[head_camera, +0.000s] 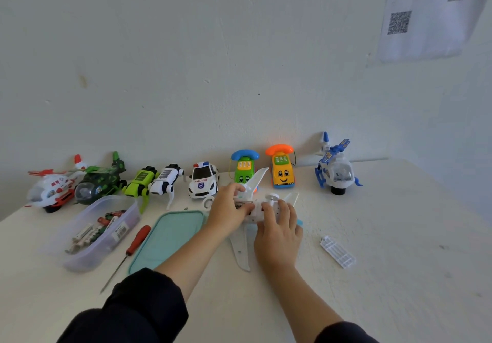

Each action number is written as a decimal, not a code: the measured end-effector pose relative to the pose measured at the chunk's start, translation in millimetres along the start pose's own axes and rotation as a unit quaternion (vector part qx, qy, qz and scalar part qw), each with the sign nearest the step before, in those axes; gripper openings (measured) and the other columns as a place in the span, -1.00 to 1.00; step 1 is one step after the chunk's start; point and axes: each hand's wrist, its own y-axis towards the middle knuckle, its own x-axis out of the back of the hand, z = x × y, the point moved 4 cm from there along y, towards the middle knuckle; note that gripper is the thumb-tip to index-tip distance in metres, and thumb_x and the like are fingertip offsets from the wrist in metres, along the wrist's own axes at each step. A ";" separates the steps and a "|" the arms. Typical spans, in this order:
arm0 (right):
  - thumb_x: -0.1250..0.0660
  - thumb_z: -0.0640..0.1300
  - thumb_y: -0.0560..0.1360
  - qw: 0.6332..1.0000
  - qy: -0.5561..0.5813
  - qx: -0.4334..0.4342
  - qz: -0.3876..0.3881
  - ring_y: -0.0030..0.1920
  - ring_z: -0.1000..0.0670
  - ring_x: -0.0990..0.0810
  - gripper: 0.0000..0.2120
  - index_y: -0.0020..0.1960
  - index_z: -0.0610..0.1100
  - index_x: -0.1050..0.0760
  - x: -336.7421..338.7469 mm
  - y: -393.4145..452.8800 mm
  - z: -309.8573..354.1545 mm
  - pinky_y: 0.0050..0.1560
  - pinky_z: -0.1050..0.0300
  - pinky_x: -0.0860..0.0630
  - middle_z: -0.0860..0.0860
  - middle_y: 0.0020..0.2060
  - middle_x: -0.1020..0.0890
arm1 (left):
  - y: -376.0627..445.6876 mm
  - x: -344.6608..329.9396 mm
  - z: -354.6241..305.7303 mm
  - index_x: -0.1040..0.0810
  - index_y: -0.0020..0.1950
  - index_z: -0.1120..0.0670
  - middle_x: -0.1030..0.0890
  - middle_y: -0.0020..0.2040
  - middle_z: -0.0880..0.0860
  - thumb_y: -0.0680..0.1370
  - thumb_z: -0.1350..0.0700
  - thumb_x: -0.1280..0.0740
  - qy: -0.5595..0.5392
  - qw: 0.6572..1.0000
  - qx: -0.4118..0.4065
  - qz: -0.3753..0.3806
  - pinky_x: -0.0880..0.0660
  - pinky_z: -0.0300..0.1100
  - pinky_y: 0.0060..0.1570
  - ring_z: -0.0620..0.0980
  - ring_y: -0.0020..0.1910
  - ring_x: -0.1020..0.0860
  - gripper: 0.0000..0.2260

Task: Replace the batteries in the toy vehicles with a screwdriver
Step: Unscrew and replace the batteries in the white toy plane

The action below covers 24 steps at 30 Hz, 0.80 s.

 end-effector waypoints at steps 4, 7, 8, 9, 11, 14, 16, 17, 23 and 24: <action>-0.61 -0.22 0.12 1.000 0.020 -0.009 -0.004 0.21 -0.16 -0.36 -0.35 0.10 -0.01 -0.40 -0.5 0.0 -1.7 -0.15 -0.13 -0.53 -0.17 0.12 -0.58 | 17.1 11.7 -3.2 -0.57 0.10 0.03 -0.52 0.08 -0.01 0.40 0.02 -0.50 0.105 0.987 0.053 0.107 -0.41 -0.19 0.06 -0.03 0.07 -0.50 -0.68; -0.60 -0.22 0.12 1.000 0.016 -0.010 0.010 0.21 -0.19 -0.42 -0.36 0.10 -0.01 -0.40 1.1 0.0 -0.4 -0.14 -0.15 -0.53 -0.16 0.12 -0.58 | 27.2 17.8 -5.5 -0.63 -0.03 0.06 -0.58 -0.09 -0.04 0.36 0.00 -0.54 0.112 0.979 0.045 0.163 -0.41 -0.23 -0.10 -0.07 -0.07 -0.53 -0.74; -0.60 -0.23 0.12 1.000 0.017 -0.012 0.015 0.20 -0.21 -0.47 -0.36 0.10 -0.01 -0.40 1.3 0.0 -0.2 -0.14 -0.15 -0.53 -0.16 0.12 -0.58 | 29.0 17.9 -6.2 -0.64 -0.07 0.07 -0.58 -0.16 -0.06 0.36 0.00 -0.54 0.116 0.978 0.041 0.168 -0.42 -0.26 -0.16 -0.07 -0.12 -0.52 -0.77; -0.60 -0.23 0.12 1.000 0.019 -0.013 0.018 0.19 -0.21 -0.49 -0.36 0.10 -0.01 -0.40 1.5 0.1 -0.2 -0.14 -0.16 -0.53 -0.16 0.12 -0.58 | 30.0 17.0 -6.8 -0.64 -0.11 0.07 -0.56 -0.22 -0.09 0.37 0.02 -0.54 0.122 0.978 0.036 0.168 -0.40 -0.28 -0.23 -0.08 -0.16 -0.52 -0.80; -0.60 -0.23 0.12 0.999 0.021 -0.015 0.023 0.20 -0.20 -0.45 -0.36 0.10 0.00 -0.40 1.7 0.6 0.1 -0.14 -0.16 -0.53 -0.16 0.12 -0.57 | 31.5 16.2 -7.7 -0.60 -0.20 0.04 -0.51 -0.29 -0.12 0.37 0.04 -0.54 0.138 0.978 0.028 0.153 -0.37 -0.29 -0.30 -0.09 -0.21 -0.50 -0.84; -0.60 -0.23 0.12 0.999 0.032 -0.019 0.028 0.20 -0.17 -0.38 -0.36 0.11 0.00 -0.40 1.3 1.0 -0.3 -0.14 -0.16 -0.53 -0.16 0.12 -0.57 | 32.8 15.8 -8.3 -0.49 -0.32 -0.03 -0.48 -0.31 -0.14 0.38 0.05 -0.53 0.174 0.975 0.012 0.141 -0.36 -0.25 -0.28 -0.08 -0.22 -0.50 -0.78; -0.60 -0.23 0.12 0.999 0.032 -0.020 0.035 0.20 -0.17 -0.40 -0.36 0.11 0.00 -0.40 2.5 1.8 0.6 -0.15 -0.16 -0.53 -0.15 0.12 -0.58 | 31.3 15.4 -10.4 -0.47 -0.31 -0.04 -0.47 -0.30 -0.13 0.40 0.04 -0.51 0.193 0.971 -0.001 0.143 -0.38 -0.23 -0.22 -0.07 -0.21 -0.49 -0.78; -0.60 -0.23 0.12 0.999 0.030 -0.020 0.037 0.20 -0.17 -0.42 -0.36 0.11 0.00 -0.40 3.3 2.1 1.2 -0.14 -0.16 -0.54 -0.15 0.12 -0.58 | 30.1 15.4 -10.9 -0.47 -0.32 -0.04 -0.46 -0.30 -0.13 0.41 0.03 -0.50 0.196 0.970 -0.005 0.141 -0.40 -0.21 -0.21 -0.06 -0.20 -0.49 -0.78; -0.57 -0.30 0.13 0.998 0.045 -0.021 0.038 0.23 -0.19 -0.42 -0.35 0.13 0.00 -0.40 9.1 -0.4 2.1 -0.11 -0.19 -0.52 -0.17 0.14 -0.57 | 23.0 14.5 -8.2 -0.41 -0.34 -0.05 -0.44 -0.31 -0.11 0.44 -0.01 -0.46 0.206 0.970 -0.004 0.129 -0.45 -0.09 -0.15 -0.03 -0.23 -0.48 -0.74; -0.53 -0.33 0.14 0.998 0.051 -0.022 0.043 0.23 -0.22 -0.47 -0.33 0.16 -0.01 -0.39 9.2 -1.0 2.1 -0.09 -0.20 -0.52 -0.17 0.15 -0.57 | 22.6 14.3 -7.1 -0.40 -0.34 -0.05 -0.45 -0.31 -0.10 0.44 -0.01 -0.45 0.205 0.970 -0.001 0.129 -0.44 -0.10 -0.16 -0.02 -0.23 -0.47 -0.74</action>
